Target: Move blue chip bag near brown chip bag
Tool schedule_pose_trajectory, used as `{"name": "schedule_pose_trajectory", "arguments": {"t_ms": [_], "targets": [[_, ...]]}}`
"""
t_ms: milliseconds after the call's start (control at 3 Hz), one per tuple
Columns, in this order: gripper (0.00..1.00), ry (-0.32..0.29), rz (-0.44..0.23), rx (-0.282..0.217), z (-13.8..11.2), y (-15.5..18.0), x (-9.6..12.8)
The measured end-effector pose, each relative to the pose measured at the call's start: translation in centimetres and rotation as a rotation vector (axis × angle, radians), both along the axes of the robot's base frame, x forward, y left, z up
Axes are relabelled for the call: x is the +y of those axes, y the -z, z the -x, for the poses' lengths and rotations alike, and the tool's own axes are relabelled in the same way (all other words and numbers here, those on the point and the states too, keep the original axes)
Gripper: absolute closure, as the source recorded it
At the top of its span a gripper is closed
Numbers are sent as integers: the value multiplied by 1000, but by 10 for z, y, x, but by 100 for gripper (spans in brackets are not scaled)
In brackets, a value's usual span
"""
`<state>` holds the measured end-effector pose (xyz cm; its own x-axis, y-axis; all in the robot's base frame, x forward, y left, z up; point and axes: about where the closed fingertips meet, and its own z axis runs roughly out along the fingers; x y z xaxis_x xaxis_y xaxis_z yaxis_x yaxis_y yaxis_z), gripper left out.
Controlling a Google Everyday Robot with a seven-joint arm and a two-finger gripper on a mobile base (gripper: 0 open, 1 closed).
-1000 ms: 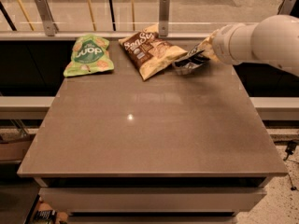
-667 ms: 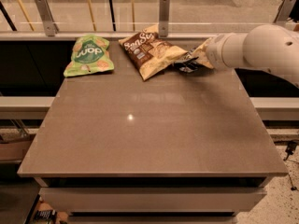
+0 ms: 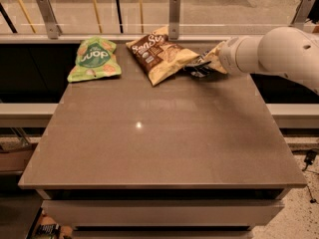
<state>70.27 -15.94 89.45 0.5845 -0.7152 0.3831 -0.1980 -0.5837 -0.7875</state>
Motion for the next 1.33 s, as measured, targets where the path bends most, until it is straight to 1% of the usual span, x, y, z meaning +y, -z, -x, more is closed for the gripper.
{"name": "schedule_pose_trajectory", "arguments": {"t_ms": [667,1000,1333], "targets": [[13,-5,0,1,0,1,4],[0,-8,0,2,0,1,5],[0,-8,0,2,0,1,5]]}}
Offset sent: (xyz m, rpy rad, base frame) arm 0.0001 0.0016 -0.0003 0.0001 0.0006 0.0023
